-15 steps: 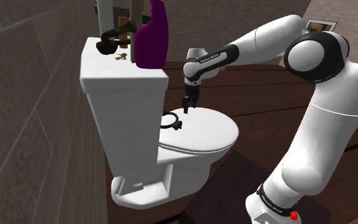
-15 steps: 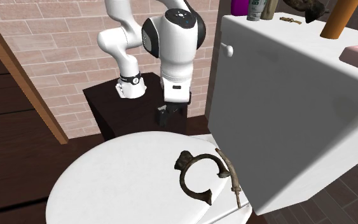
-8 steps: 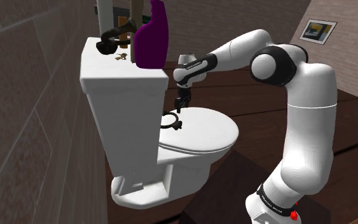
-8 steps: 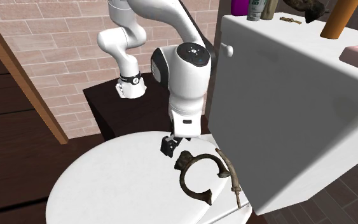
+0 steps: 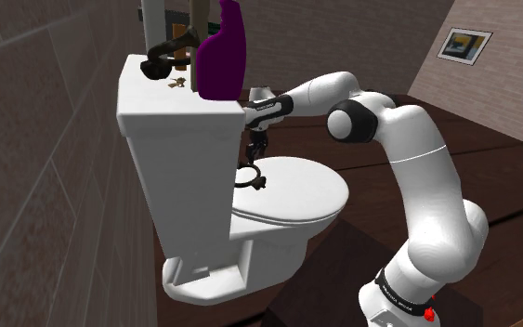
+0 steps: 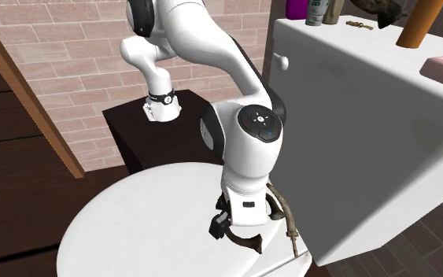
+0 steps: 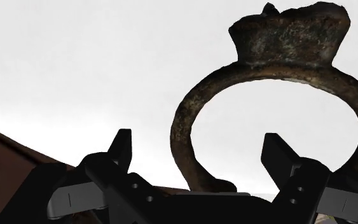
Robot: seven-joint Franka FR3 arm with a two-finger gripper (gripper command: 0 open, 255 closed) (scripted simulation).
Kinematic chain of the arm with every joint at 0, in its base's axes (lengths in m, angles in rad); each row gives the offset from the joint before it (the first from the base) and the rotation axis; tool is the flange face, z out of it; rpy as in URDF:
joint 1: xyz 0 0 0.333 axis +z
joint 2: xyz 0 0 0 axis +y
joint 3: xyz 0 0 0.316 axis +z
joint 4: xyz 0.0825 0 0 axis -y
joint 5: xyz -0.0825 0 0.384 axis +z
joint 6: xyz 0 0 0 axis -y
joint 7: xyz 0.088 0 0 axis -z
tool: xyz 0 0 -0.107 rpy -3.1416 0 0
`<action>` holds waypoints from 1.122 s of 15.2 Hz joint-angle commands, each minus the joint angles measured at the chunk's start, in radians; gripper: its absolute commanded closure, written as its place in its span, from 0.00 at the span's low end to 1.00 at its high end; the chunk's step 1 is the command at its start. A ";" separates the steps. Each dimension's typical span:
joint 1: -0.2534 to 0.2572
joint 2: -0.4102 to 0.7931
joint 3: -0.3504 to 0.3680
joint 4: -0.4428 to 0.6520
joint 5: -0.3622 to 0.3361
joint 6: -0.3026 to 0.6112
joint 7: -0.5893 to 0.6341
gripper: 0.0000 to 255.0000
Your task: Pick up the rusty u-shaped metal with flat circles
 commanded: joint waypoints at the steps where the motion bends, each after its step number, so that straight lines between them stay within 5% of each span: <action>1: -0.007 0.061 0.001 0.080 0.001 -0.015 -0.004 0.00; 10: -0.010 0.122 0.005 0.082 0.004 0.044 -0.002 0.00; 11: -0.010 0.125 0.005 0.084 0.004 0.044 -0.003 1.00; 17: -0.011 0.125 0.005 0.085 0.004 0.044 -0.004 1.00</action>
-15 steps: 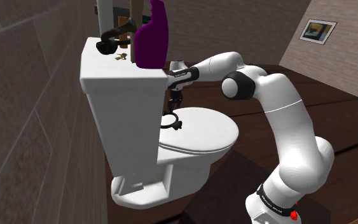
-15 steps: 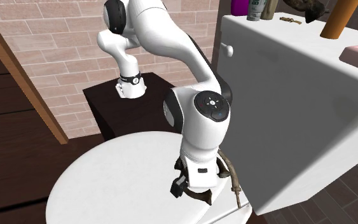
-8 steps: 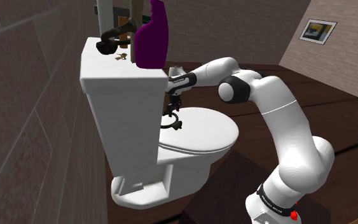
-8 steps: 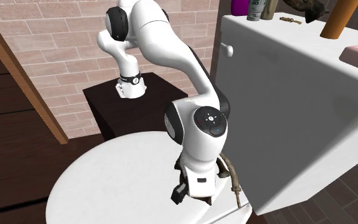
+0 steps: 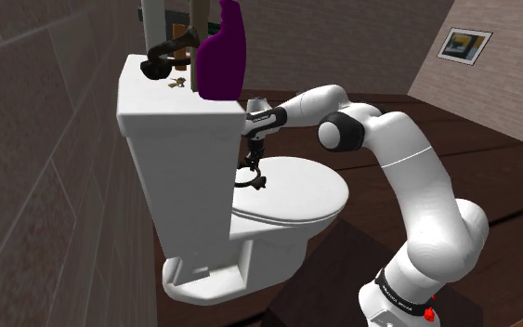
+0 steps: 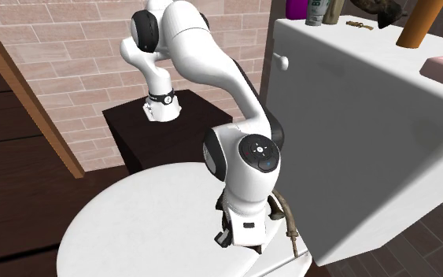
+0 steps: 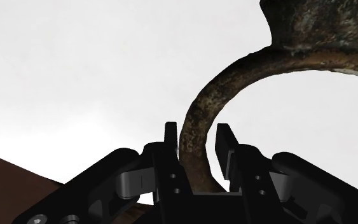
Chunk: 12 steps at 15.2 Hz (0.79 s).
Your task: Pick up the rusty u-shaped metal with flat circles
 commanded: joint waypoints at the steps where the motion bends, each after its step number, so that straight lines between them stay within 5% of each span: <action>1: 0.000 0.000 0.000 0.000 0.000 0.000 0.000 1.00; 12: 0.004 -0.074 -0.004 -0.003 -0.004 -0.071 -0.001 1.00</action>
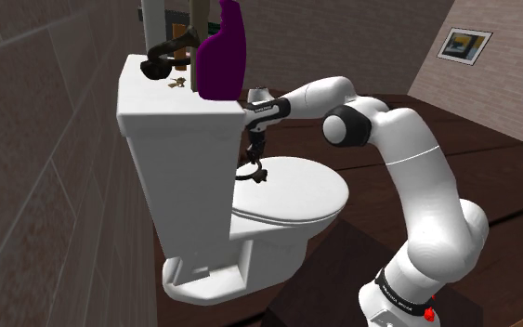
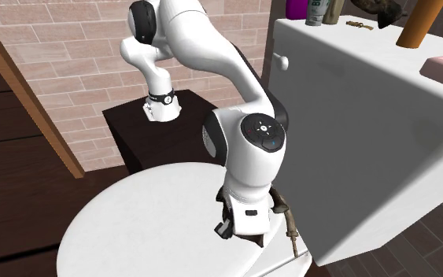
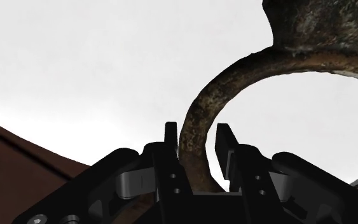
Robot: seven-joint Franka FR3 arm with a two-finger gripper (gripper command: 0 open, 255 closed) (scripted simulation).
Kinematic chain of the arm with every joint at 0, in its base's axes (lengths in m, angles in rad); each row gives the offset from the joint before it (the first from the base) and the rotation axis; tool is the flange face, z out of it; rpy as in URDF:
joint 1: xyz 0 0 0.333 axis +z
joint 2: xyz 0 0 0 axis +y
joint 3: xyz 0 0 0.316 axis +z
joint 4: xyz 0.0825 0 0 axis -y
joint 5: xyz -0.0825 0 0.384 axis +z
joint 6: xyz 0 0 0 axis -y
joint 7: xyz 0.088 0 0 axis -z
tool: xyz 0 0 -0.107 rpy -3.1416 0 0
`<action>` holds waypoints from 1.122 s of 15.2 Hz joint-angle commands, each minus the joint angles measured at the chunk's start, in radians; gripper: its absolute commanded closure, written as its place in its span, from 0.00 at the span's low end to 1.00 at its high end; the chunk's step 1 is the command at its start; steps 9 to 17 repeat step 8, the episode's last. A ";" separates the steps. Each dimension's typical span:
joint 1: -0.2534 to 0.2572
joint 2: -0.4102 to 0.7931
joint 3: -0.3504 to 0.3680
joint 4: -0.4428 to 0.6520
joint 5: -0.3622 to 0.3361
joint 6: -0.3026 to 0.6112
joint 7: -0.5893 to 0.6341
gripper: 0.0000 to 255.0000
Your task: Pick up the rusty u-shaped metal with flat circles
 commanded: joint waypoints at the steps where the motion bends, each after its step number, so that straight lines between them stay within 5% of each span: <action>1: -0.001 -0.013 -0.001 0.008 -0.001 -0.020 -0.001 1.00; 17: 0.000 -0.046 -0.003 0.020 -0.003 -0.066 -0.003 1.00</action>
